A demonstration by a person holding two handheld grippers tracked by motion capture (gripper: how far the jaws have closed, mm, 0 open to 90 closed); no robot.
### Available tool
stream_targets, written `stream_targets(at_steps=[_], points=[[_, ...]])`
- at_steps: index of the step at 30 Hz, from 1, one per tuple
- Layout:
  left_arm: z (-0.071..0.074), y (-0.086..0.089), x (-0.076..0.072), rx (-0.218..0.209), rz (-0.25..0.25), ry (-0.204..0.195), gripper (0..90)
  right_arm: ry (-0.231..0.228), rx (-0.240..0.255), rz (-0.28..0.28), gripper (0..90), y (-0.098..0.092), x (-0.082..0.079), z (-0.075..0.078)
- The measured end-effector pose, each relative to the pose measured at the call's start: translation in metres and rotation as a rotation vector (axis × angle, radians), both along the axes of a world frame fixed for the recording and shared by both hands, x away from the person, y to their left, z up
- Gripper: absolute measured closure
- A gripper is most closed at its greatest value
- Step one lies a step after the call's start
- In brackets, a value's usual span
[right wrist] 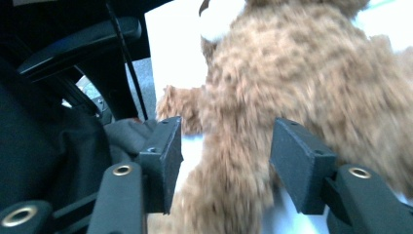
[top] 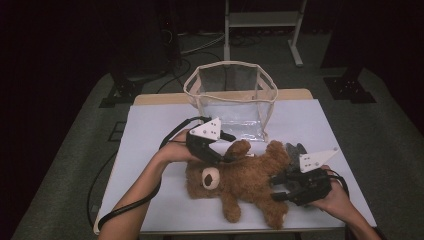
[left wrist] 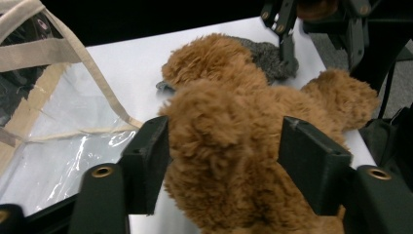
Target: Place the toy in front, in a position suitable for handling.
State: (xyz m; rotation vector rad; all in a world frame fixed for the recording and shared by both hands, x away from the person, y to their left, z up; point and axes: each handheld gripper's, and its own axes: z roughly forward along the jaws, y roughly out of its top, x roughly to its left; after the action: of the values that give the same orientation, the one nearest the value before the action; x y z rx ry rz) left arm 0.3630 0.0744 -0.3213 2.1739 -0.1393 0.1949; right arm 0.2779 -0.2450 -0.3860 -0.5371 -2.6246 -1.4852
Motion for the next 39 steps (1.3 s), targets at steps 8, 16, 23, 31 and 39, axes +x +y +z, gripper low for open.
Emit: stream_targets(at_steps=[8,16,23,31,39], points=[[0.002,0.018,-0.016,-0.039,0.021,-0.011,28.6,-0.053,0.007,0.017,40.7,0.029,0.009,-0.003],[-0.005,0.032,-0.033,-0.039,0.032,-0.010,22.5,-0.052,0.026,0.007,41.3,0.026,0.011,-0.005],[-0.018,0.049,-0.044,-0.025,0.058,-0.023,19.7,-0.067,0.015,-0.014,42.5,0.024,0.013,-0.005],[-0.044,0.067,-0.048,-0.014,0.111,-0.035,17.8,-0.090,-0.004,-0.038,42.6,0.024,0.023,-0.005],[-0.065,0.073,-0.042,-0.045,0.171,-0.071,14.1,-0.093,-0.011,-0.065,40.3,0.021,0.034,-0.005]])
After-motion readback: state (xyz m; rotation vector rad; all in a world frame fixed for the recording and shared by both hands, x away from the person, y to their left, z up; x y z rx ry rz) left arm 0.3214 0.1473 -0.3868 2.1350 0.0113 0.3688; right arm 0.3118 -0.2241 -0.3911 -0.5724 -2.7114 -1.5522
